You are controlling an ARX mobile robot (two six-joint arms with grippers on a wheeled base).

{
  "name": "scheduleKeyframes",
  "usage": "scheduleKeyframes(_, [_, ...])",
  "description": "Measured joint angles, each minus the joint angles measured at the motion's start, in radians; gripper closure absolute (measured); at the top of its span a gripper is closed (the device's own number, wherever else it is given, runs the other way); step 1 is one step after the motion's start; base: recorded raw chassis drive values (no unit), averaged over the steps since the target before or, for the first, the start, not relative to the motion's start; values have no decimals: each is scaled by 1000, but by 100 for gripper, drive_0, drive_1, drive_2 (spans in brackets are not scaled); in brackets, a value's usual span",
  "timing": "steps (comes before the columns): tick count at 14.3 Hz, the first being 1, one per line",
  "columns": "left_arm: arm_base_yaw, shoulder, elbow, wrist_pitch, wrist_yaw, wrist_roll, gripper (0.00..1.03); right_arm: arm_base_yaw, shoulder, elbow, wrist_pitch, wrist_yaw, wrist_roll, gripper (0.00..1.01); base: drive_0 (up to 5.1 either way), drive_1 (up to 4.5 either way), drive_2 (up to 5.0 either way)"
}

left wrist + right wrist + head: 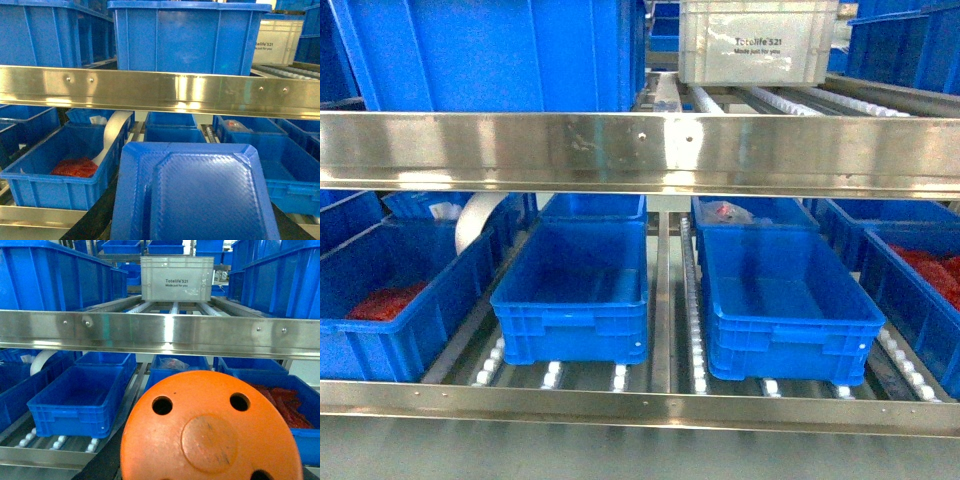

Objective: Sort blue parts and orange caps into right shelf containers

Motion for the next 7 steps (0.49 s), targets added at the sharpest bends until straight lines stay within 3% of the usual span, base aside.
scheduleKeyframes(7, [0, 0, 0, -4, 2, 0, 62, 0, 0, 0, -4, 3, 0, 58, 0, 0, 0])
